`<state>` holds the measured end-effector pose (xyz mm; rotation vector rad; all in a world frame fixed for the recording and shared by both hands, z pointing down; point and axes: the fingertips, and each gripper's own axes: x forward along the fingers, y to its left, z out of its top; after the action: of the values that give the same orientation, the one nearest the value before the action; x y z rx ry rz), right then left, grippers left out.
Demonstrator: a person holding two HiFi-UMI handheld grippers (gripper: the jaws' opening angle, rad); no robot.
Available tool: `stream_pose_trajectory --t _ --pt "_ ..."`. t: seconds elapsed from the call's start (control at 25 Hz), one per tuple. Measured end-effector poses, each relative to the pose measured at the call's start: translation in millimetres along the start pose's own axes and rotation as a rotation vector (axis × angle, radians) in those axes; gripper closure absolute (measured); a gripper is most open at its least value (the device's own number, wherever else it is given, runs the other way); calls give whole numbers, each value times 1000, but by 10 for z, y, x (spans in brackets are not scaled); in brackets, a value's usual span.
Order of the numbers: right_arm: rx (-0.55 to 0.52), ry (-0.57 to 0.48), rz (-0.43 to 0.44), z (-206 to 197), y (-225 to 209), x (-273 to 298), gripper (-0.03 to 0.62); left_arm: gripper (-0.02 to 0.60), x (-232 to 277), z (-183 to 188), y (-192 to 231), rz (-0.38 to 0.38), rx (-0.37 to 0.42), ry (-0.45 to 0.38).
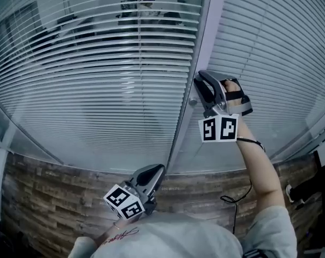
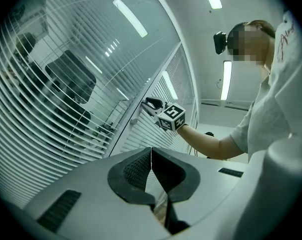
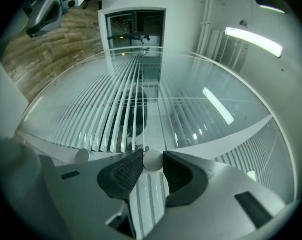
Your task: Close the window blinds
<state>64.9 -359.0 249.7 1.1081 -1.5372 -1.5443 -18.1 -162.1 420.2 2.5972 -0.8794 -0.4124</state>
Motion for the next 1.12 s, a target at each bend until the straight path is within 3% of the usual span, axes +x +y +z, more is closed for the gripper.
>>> stream_pose_trajectory --t 0.32,0.48,0.6,0.72,1.12 --pt "-196 -5 29 7 111 3 461 563 14 -44 28 2 7 -5" --pt "-183 -5 18 -4 159 -11 461 563 23 -81 41 2 7 -10" --pt "-107 -1 -14 4 76 6 462 563 58 -25 9 -4 2 -12" --pt "68 19 -54 -7 36 -21 461 563 72 -8 -39 -13 0 -13" --pt "988 20 -146 -116 -44 -105 431 563 71 33 -79 -9 -1 -4"
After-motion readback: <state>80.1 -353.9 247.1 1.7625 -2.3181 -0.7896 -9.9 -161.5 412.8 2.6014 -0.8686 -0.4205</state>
